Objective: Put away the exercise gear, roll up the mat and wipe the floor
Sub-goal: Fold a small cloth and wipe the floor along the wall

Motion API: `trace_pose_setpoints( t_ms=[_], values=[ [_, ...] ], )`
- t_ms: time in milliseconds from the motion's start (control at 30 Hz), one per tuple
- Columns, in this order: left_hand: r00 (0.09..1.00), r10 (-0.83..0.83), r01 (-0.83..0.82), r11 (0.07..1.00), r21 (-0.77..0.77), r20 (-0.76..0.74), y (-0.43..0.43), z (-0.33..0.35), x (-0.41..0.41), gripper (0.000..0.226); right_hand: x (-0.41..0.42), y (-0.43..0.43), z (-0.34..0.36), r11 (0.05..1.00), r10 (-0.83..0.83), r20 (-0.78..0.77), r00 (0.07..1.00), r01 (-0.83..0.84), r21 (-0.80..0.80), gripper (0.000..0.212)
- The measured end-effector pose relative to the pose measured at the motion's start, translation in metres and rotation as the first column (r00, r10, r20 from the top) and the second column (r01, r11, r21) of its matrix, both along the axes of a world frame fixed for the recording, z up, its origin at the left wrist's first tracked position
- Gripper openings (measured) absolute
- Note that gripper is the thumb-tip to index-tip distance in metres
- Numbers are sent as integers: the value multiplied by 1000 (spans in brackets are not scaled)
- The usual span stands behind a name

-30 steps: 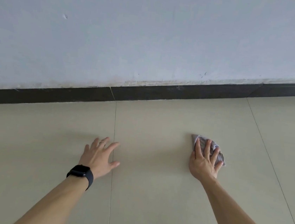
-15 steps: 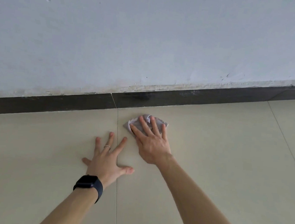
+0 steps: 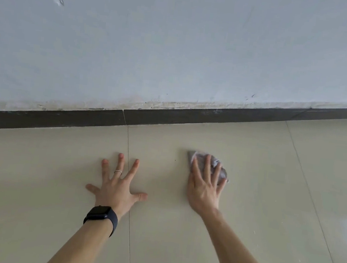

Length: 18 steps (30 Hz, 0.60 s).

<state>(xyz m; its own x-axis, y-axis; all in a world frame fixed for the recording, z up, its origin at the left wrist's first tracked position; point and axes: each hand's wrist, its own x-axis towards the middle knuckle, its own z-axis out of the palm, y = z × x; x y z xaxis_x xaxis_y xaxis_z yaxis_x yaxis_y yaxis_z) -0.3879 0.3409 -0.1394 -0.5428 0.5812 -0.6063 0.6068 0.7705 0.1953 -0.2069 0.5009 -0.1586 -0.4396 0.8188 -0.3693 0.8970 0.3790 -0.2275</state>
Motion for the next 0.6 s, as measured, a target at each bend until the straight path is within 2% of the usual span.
trace_pose_setpoints(
  t_ms=[67, 100, 167, 233, 300, 333, 367, 433, 467, 533, 600],
  values=[
    [1000, -7, 7, 1000, -10, 5, 1, 2, -1, 102, -6, -67, 3, 948, 314, -35, 949, -316, -35, 59],
    [1000, -8, 9, 1000, -12, 12, 2, 2, 0, 102, -4, -86, 7, 912, 404, -60, 913, -407, -52, 58],
    [1000, -5, 5, 1000, 2, 11, 1, 1, 1, 102, 5, -80, 11, 883, 465, -65, 883, -468, -41, 56],
    [1000, -14, 14, 1000, -3, 13, 1, 2, -1, 103, 19, -41, 5, 939, 342, -17, 939, -343, -13, 54],
    [1000, -28, 28, 1000, -13, 14, 0, -1, -2, 104, 44, 3, 8, 999, 1, 58, 998, 1, -46, 53],
    [999, -36, 37, 999, -20, 11, 1, -1, -2, 104, 57, 16, 11, 986, -144, 94, 985, 151, -72, 53],
    [999, -42, 42, 999, -31, 12, 2, -1, -3, 104, 66, 19, 15, 964, -231, 126, 965, 245, -105, 55],
    [999, -44, 45, 998, -39, 22, 2, 2, -1, 105, 75, -7, 19, 956, -247, 157, 956, 267, -125, 58],
    [999, -37, 38, 998, -41, 24, 2, 3, 0, 105, 74, -33, 20, 970, -193, 142, 971, 211, -121, 59],
    [999, -30, 32, 998, -50, 35, 3, 7, 0, 104, 73, -88, 24, 989, 41, 68, 997, -31, -143, 61],
    [999, -33, 34, 998, -47, 31, 1, 9, -3, 104, 83, -129, 26, 938, 320, 7, 948, -315, -143, 66]
  ],
)
